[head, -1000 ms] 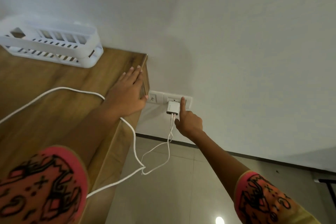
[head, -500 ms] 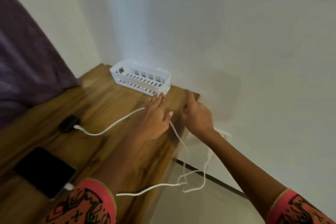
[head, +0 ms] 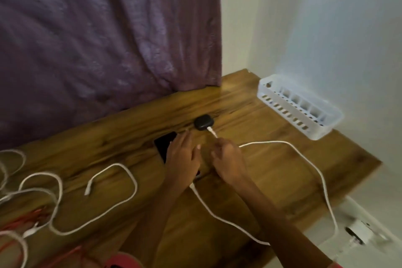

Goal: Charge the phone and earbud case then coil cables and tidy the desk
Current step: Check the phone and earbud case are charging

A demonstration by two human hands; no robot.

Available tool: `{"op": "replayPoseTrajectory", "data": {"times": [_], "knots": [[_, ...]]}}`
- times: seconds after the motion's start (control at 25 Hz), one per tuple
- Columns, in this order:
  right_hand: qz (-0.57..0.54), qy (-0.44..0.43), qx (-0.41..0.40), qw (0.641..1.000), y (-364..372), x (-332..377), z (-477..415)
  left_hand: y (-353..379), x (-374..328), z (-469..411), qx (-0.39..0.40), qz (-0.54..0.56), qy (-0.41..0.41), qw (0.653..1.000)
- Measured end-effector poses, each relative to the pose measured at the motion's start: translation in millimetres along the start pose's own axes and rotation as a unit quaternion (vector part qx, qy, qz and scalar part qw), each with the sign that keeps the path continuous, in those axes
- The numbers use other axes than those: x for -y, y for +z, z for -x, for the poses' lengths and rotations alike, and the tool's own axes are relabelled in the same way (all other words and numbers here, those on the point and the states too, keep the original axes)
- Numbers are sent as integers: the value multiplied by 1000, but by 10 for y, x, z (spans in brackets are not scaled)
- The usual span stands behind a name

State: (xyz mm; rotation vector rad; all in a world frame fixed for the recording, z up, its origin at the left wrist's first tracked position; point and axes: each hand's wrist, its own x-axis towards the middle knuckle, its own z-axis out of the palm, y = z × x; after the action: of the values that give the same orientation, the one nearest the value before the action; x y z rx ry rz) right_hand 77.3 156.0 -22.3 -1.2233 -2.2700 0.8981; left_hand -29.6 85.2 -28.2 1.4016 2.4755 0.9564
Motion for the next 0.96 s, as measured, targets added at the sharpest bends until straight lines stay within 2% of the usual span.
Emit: {"op": "replayPoseTrajectory", "data": {"times": [0.16,0.32,0.52,0.64,0.8,0.96], "knots": [[33,19,98,994,402,107,28,-76,289,220,-80,6,-197,977],[11,36,127,991,585,122,-22,56,281,333,-102,135,-311,935],[-145,142,167,965,551,110,-126,47,255,221,-194,301,-444,821],[-240,183,181,936,450,93,-187,32,214,180,-211,377,-459,776],[-310,180,166,919,228,113,-248,-92,107,75,-213,442,-408,770],[-393,109,139,902,-203,342,-413,-370,-134,-123,-199,541,-323,750]]}}
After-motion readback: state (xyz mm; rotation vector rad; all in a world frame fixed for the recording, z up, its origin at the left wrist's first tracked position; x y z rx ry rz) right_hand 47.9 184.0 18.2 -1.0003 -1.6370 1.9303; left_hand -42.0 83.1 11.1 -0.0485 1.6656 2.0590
